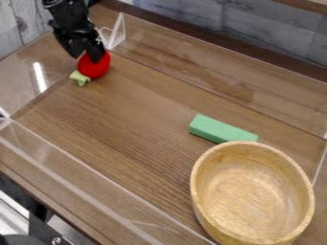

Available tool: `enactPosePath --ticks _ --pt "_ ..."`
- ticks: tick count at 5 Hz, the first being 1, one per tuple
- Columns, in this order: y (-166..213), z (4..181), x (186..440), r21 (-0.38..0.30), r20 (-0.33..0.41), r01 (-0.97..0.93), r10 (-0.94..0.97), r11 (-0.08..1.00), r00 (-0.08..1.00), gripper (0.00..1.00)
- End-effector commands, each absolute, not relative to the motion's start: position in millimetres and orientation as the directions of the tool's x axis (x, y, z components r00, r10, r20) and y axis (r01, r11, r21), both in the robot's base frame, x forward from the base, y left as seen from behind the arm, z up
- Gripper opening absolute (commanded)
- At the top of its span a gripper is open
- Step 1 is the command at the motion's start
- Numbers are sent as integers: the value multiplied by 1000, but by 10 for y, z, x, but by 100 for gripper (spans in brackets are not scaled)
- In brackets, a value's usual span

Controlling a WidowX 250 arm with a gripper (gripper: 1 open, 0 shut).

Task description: Move the red fruit to the left

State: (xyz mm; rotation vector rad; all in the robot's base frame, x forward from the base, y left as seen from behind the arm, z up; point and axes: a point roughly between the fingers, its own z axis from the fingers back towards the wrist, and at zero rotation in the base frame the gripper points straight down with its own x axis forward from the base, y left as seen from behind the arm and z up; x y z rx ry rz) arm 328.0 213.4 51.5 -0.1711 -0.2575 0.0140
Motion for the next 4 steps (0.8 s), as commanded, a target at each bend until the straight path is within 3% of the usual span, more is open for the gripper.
enactPosePath --ticks 1,3,4 --pt "2194 830 3380 -112 302 23 12 993 953 100" --pt "2010 764 3330 -83 309 16 11 996 951 100" --pt "1998 1015 3345 -77 313 35 -9 996 950 100"
